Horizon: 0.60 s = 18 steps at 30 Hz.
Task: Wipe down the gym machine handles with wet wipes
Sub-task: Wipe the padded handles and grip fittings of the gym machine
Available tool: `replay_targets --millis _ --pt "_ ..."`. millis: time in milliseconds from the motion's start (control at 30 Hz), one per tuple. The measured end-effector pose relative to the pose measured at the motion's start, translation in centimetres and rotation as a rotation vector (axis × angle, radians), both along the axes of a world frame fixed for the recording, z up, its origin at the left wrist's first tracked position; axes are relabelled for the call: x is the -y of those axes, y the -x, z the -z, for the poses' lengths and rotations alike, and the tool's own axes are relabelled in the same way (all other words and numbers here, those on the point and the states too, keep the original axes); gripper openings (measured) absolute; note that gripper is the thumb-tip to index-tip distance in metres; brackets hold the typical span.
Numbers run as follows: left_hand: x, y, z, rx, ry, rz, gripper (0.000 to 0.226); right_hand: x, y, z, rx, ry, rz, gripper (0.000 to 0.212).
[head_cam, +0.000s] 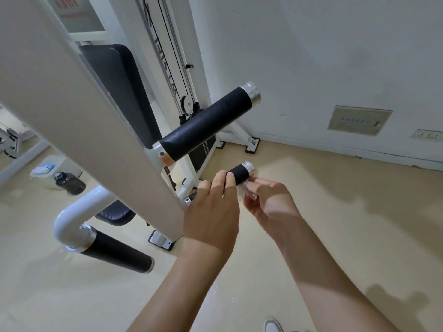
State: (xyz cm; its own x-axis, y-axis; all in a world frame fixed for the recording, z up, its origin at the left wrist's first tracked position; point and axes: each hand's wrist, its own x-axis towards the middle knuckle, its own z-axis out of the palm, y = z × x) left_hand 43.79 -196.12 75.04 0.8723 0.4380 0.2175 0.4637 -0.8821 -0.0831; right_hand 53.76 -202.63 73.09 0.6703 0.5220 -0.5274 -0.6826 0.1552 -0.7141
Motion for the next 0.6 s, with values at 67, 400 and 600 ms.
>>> replay_targets --millis 67,400,600 --pt "0.6 0.8 -0.9 -0.023 0.082 -0.034 0.073 0.2 -0.3 -0.4 -0.227 -0.140 0.117 0.013" --pt "0.0 5.7 -0.7 0.001 -0.010 -0.056 0.068 -1.1 3.7 -1.4 -0.254 -0.192 0.023 0.009" --pt "-0.9 7.7 -1.8 0.262 -0.016 -0.080 0.043 -1.8 3.7 -1.9 -0.281 -0.269 0.215 0.015"
